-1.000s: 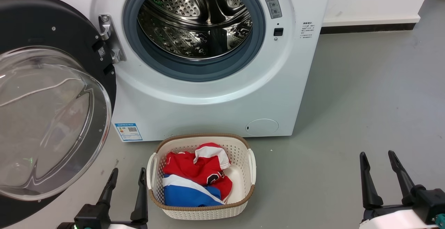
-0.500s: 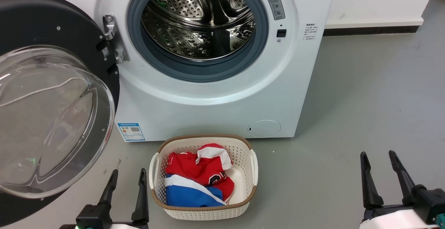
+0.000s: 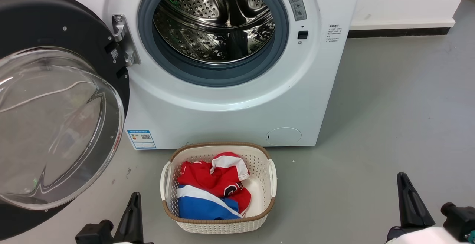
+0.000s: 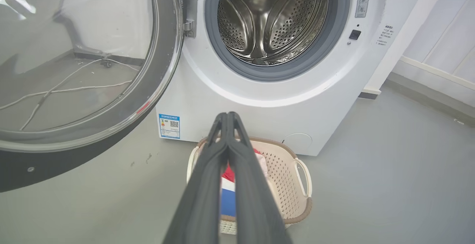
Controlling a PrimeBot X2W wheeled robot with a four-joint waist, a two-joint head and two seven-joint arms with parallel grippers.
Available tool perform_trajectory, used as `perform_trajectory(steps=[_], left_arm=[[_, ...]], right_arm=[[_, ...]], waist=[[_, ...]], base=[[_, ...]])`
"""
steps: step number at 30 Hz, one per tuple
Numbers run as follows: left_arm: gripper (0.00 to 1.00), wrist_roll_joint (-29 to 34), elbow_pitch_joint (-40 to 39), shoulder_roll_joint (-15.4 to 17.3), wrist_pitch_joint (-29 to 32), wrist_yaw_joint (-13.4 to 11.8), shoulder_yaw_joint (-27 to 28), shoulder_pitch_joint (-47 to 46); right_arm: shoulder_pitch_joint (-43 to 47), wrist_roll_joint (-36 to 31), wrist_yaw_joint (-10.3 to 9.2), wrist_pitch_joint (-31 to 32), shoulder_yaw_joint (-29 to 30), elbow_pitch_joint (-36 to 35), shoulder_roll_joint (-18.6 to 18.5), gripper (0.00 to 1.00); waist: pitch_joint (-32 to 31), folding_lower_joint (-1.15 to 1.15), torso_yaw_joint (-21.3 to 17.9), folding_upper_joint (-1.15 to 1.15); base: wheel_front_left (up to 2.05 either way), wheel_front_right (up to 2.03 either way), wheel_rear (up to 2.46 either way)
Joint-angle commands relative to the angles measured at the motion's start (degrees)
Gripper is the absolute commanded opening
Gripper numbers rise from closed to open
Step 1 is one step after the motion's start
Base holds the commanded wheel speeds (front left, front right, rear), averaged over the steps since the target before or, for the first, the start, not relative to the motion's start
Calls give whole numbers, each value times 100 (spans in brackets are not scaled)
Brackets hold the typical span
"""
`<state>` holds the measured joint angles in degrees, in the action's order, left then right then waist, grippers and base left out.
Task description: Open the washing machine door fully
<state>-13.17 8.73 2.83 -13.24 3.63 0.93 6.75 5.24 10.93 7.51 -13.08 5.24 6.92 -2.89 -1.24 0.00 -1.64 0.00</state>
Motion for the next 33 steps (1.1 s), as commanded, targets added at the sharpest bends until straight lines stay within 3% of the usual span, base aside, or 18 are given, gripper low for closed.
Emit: perform_trajectory(steps=[1,33], left_arm=[[0,-270,-62,5,49,29,45,-169],[0,-3287,146,6,799,175,238,-619]], right_arm=[[-152,289,0,52,18,-61,-3,0],[-557,3385,-1,802,59,226,-2,0]], waist=[[2,0,2,0],[40,0,46,0]], base=[[0,0,0],[0,0,0]])
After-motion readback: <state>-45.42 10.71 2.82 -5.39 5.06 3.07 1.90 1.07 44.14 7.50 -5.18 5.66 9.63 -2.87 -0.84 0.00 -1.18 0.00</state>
